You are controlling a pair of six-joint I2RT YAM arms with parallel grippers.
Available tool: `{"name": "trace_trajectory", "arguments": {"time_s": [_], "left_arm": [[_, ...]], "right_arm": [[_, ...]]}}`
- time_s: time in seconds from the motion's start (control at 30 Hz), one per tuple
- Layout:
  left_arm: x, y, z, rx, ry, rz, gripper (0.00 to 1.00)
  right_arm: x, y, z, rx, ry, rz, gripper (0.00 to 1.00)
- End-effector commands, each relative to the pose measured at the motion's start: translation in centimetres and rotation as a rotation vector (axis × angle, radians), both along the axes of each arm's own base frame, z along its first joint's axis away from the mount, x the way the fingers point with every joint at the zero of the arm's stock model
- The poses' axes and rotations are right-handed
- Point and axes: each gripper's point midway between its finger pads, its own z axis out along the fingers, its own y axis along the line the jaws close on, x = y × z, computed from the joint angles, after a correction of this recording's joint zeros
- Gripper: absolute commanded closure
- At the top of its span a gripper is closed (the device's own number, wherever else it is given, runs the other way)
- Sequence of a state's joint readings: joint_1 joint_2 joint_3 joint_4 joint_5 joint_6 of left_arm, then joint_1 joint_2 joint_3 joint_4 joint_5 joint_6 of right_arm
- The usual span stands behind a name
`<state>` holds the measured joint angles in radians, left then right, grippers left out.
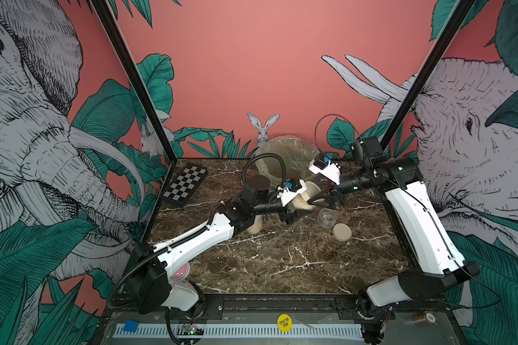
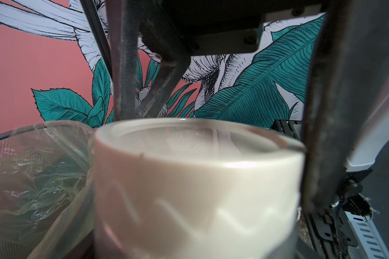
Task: Empty moldy rice from jars
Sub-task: Unscrew the lid from the jar.
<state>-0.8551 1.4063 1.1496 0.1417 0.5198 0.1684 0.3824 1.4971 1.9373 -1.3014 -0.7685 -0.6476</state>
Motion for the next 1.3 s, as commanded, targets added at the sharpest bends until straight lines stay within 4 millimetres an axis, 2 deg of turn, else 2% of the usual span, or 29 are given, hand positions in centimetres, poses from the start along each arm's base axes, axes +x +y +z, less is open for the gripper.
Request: {"name": "trace_trajectory", "arguments": {"time_s": [0.0,0.2,0.63,0.8,0.93,1.03,1.13,1.2,1.27], "left_arm": [[-1.8,0.4,7.2,-0.177,-0.109,-0.063,1.00],[-1.8,0.4,7.1,-0.170,-0.111,-0.063,1.00],[-0.9,0.8,6.5,-0.147,-0.134,-0.006,1.00],[-0.4,1.2,6.7,-0.147,-0.143,0.019,1.00],[0.0,1.3,6.8,-0.144,-0.158,0.042,1.00],[0.7,1.4,6.8,-0.127,-0.183,0.078,1.00],[1.5,1.6,6.5,-0.096,-0.214,0.116,1.00],[1.9,1.7,6.2,-0.076,-0.233,0.134,1.00],[2.2,1.7,6.1,-0.058,-0.251,0.149,1.00]], "right_arm": [[-0.5,0.8,0.4,0.005,-0.089,0.135,0.12],[0.3,0.6,0.3,-0.026,-0.145,0.136,0.01],[0.2,-0.6,1.8,0.036,-0.204,0.049,0.01],[-1.1,-1.3,3.4,0.158,-0.223,0.028,0.02],[-1.7,-1.9,3.3,0.220,-0.218,-0.011,0.01],[-0.8,-2.9,4.0,0.315,-0.222,-0.152,0.01],[1.1,-4.6,6.4,0.455,-0.192,-0.410,0.02],[2.0,-5.7,7.9,0.563,-0.042,-0.587,0.01],[1.9,-5.7,8.3,0.616,0.158,-0.667,0.01]]}}
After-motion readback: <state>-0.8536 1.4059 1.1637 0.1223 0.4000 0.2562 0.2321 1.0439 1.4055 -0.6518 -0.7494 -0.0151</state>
